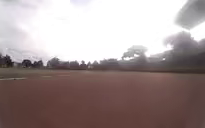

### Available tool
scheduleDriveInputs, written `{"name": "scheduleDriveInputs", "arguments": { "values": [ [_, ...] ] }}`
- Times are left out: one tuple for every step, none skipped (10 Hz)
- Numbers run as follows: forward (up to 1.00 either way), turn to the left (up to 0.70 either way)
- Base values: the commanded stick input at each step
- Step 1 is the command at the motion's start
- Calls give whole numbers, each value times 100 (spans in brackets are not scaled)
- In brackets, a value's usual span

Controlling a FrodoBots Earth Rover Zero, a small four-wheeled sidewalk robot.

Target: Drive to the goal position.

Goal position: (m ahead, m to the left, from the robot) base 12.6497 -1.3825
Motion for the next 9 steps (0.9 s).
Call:
{"name": "scheduleDriveInputs", "arguments": {
  "values": [
    [70,0],
    [70,0],
    [70,0],
    [70,0],
    [70,0],
    [70,0],
    [70,0],
    [70,0],
    [70,0]
  ]
}}
